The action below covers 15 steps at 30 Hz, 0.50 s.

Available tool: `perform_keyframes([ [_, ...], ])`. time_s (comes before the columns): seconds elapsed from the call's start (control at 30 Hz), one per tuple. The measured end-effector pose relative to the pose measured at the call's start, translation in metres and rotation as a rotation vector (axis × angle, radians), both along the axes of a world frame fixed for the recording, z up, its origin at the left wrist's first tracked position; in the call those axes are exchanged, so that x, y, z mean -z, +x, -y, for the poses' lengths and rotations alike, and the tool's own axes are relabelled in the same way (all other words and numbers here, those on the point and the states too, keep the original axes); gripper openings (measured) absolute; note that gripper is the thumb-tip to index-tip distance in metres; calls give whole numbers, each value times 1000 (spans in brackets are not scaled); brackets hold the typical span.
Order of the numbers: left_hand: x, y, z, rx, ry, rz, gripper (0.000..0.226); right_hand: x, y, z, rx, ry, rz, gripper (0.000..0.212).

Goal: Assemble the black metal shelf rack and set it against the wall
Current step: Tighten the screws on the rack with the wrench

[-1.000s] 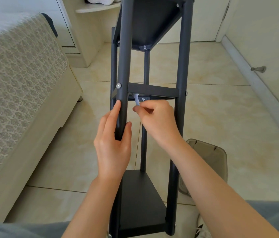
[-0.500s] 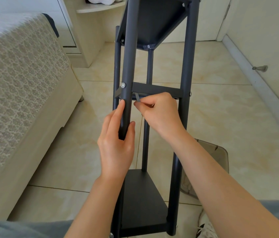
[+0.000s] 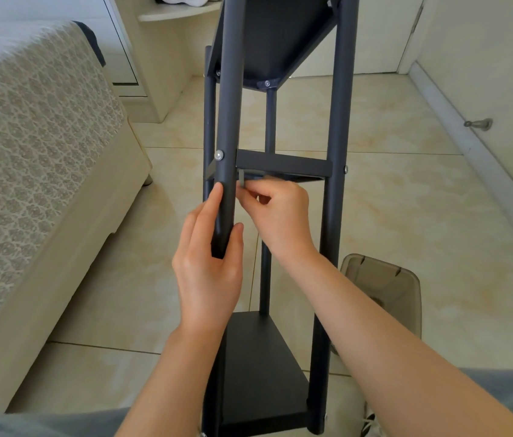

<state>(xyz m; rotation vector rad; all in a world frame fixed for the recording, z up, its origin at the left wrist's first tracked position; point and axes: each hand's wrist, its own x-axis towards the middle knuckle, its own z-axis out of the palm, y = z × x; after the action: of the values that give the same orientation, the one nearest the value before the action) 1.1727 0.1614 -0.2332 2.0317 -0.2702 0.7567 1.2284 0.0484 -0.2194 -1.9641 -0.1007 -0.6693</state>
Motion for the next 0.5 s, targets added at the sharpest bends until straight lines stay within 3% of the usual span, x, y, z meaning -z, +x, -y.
perform_keyframes([
  [0.5, 0, 3, 0, -17, 9, 8, 57, 14, 20, -12, 61, 27, 70, 27],
])
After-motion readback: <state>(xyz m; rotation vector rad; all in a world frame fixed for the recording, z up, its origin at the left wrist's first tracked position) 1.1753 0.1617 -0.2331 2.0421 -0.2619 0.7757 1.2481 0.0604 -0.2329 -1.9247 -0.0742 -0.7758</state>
